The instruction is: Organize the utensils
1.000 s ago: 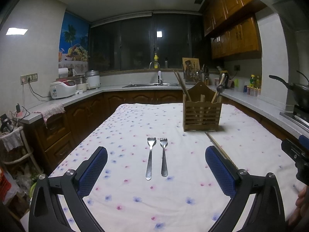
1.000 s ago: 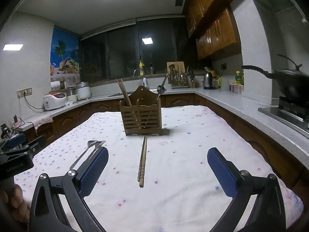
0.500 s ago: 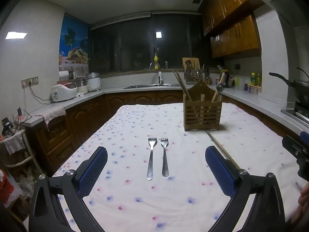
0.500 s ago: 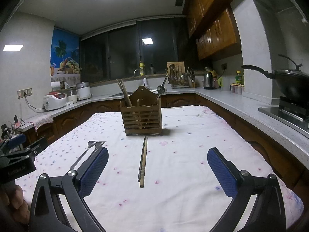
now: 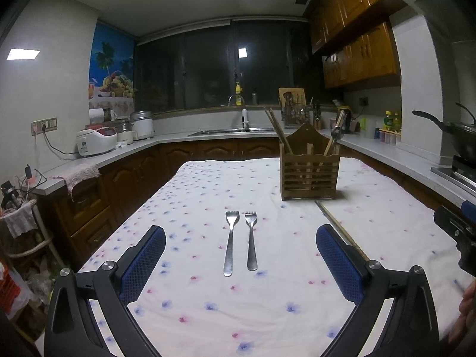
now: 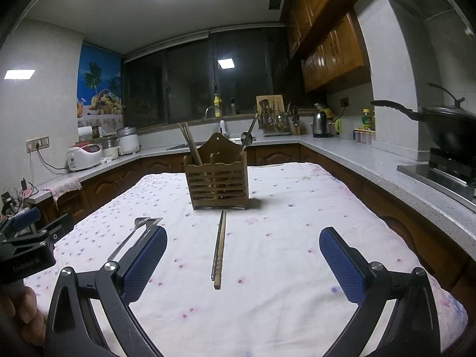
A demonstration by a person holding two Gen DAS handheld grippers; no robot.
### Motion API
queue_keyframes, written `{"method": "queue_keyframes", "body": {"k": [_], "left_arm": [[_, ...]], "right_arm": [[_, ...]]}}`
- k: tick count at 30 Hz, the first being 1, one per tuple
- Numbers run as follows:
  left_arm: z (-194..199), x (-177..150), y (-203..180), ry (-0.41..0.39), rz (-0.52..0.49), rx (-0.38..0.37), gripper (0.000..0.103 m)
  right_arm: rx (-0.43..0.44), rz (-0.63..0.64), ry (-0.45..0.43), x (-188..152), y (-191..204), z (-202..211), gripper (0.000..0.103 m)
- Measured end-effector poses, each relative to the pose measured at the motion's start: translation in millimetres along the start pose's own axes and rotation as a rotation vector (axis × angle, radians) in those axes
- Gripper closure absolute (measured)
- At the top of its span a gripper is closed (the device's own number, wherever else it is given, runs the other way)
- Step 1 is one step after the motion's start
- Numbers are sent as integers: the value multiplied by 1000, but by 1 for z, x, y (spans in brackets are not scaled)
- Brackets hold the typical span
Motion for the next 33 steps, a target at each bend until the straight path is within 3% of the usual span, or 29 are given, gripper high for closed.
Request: {"method": "queue_keyframes", "body": {"k": [33], "left_arm": [[-1, 1, -4, 5, 3, -6, 1]], "right_arm": [[0, -2, -2, 0, 0, 0, 0]]}}
Point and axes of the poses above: each gripper's, at about its wrist camera, not at the fingertips, and z roughly against the way its jaws point, y to its left, x to its top, the point moved 5 cm from there along -z, roughly the way its jaws point, and after that the axes turned 6 degrees about -y, right-handed, at the moved point
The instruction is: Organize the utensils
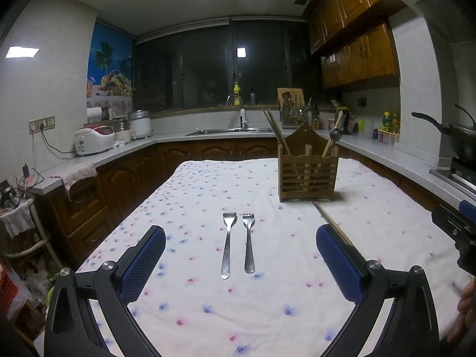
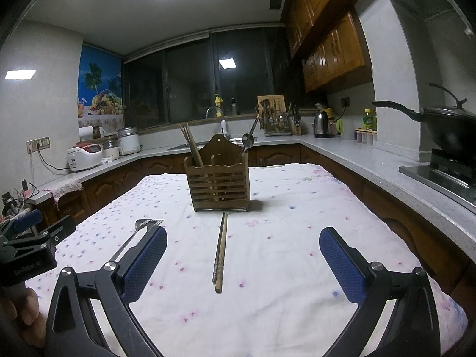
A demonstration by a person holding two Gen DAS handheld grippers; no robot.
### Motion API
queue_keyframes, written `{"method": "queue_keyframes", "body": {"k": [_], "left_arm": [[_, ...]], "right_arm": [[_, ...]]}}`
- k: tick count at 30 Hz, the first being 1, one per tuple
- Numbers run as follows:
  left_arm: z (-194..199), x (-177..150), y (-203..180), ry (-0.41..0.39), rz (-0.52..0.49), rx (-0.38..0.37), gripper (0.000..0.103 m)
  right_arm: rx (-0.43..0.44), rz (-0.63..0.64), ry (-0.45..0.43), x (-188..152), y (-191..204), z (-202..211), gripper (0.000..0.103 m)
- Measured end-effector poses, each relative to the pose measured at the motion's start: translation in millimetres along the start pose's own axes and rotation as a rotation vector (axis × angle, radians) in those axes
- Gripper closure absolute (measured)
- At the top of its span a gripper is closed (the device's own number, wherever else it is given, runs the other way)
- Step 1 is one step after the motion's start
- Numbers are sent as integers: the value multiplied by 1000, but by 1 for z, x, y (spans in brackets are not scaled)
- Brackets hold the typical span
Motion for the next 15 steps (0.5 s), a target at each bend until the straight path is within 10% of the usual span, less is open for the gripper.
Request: {"method": "queue_keyframes", "body": {"k": [15], "left_arm": [[-10, 11, -5, 5, 15, -24, 1]], "right_arm": [[10, -6, 7, 3, 3, -4, 0]]}}
Point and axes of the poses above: each gripper's, at about its wrist camera, not at the fingertips, and z roughly against the way its jaws point, y to its left, x to its top, the point moved 5 cm from there along -z, roughly the way its jaws point, and after that the axes turned 6 degrees about -y, right-handed, at the moved point
